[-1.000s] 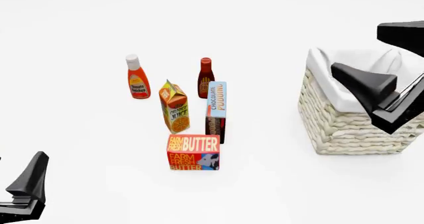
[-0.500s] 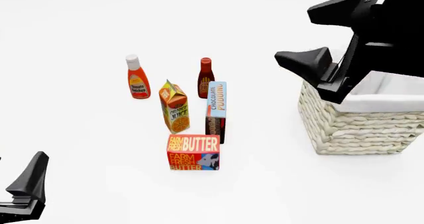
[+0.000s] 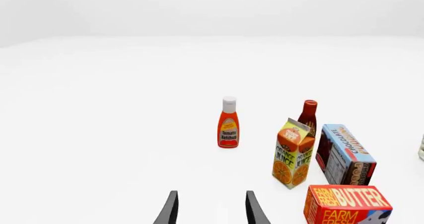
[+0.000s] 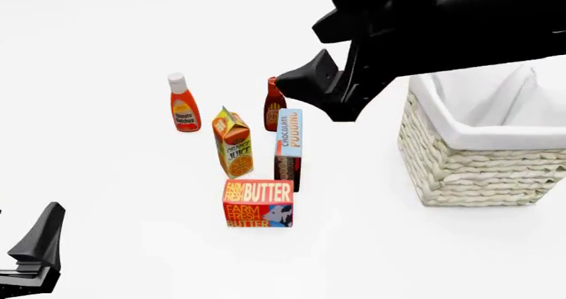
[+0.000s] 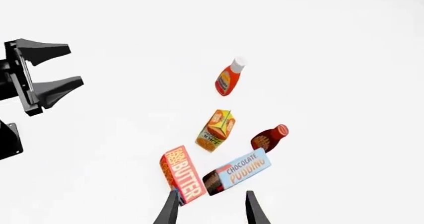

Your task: Pick the butter and place it in the basket.

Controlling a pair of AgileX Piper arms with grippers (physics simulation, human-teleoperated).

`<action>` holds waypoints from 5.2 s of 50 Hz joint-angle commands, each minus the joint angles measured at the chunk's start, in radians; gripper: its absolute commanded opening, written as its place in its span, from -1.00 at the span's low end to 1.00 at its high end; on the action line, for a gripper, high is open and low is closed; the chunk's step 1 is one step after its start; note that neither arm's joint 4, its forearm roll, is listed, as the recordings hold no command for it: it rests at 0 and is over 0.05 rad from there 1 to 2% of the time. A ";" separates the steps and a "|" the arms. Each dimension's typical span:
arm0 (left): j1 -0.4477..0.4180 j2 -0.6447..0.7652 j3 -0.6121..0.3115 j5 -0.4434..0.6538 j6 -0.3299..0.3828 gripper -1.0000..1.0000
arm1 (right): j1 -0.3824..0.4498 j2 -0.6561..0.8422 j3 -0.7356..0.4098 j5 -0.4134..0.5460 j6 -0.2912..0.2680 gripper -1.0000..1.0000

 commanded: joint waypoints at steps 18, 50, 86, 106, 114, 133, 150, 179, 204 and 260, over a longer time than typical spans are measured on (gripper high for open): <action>0.000 0.000 0.000 0.000 0.000 1.00 | 0.016 0.234 -0.322 0.253 0.118 1.00; 0.000 0.000 0.000 0.000 0.000 1.00 | -0.013 0.601 -0.725 0.456 0.074 1.00; 0.000 0.000 0.000 0.000 0.000 1.00 | 0.059 0.833 -0.682 0.460 -0.069 1.00; 0.000 0.000 0.000 0.000 0.000 1.00 | 0.045 0.842 -0.630 0.460 -0.208 1.00; 0.000 0.000 0.000 0.000 0.000 1.00 | 0.040 0.852 -0.648 0.460 -0.212 1.00; 0.000 0.000 0.000 0.000 0.000 1.00 | 0.038 0.885 -0.699 0.460 -0.220 1.00; 0.000 0.000 0.000 0.000 0.000 1.00 | 0.049 0.933 -0.744 0.460 -0.204 1.00; 0.000 0.000 0.000 0.000 0.000 1.00 | 0.104 0.983 -0.741 0.460 -0.144 1.00; 0.000 0.000 0.000 0.000 0.000 1.00 | 0.067 1.038 -0.720 0.460 -0.144 1.00; 0.000 0.000 0.000 0.000 0.000 1.00 | -0.039 1.124 -0.652 0.460 -0.202 1.00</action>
